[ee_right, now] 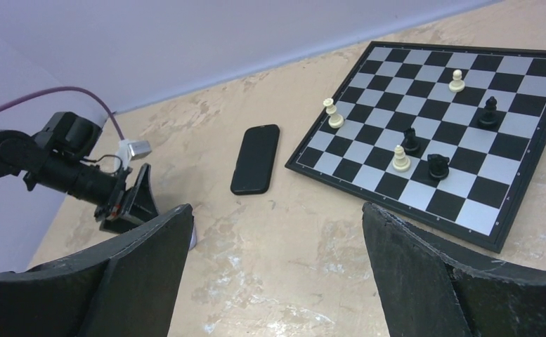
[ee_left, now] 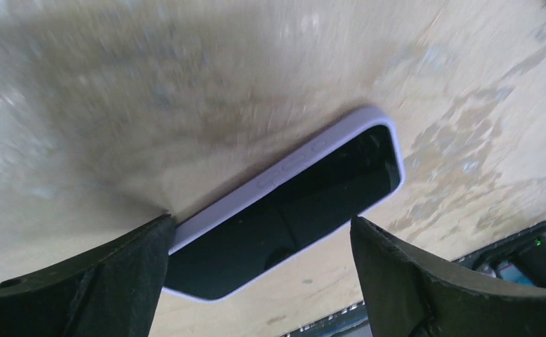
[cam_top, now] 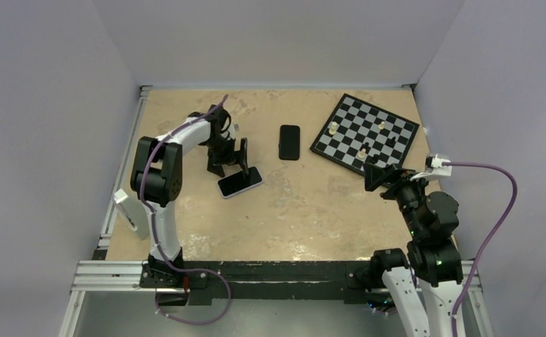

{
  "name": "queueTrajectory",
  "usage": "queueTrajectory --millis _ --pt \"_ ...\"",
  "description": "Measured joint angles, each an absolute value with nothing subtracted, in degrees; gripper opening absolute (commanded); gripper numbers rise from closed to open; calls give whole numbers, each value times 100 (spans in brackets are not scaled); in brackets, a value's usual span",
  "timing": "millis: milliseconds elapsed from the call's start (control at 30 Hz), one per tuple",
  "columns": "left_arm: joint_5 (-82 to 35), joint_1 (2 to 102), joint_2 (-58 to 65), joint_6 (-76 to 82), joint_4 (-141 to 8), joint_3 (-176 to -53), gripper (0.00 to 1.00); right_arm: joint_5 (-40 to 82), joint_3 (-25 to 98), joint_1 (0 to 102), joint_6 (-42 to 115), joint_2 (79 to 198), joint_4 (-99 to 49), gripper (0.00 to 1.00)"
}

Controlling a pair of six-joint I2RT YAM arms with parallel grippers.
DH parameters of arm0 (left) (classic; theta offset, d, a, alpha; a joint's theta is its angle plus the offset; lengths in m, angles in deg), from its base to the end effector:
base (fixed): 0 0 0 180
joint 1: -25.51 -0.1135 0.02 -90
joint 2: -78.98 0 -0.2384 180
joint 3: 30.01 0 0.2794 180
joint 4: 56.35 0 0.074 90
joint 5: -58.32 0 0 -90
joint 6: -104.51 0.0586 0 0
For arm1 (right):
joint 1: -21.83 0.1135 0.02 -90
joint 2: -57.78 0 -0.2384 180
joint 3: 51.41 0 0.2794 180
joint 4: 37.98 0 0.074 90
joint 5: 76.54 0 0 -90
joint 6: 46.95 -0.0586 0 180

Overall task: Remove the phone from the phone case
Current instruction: Adjust the phone at the center of the board.

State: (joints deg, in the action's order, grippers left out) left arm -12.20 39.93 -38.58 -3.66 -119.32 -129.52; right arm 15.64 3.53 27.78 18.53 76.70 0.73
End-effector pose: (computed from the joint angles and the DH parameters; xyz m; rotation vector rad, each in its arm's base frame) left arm 0.3981 -0.1226 0.1106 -0.0584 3.0351 -0.5670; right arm 0.1518 0.0181 0.3489 0.2346 1.6187 0.4400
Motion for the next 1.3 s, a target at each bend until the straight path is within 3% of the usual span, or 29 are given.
queueTrajectory --millis 267,467,1000,1167,1300 --pt "-1274 4294 -2669 -605 -11868 -11538 100 1555 353 2778 1908 7639 101 94" --pt "-1823 4919 -2483 -701 -11805 -11304 100 1557 351 2778 1904 7642 90 94" --pt "-2879 5245 -2883 -463 -12236 -12295 100 1577 351 2778 1899 7650 57 94" --pt "-2461 5051 -3410 -178 -12360 -13263 100 1590 351 2778 1902 7648 75 94" --pt "-2112 4885 -3853 31 -12417 -13313 100 1566 351 2778 1908 7583 149 95"
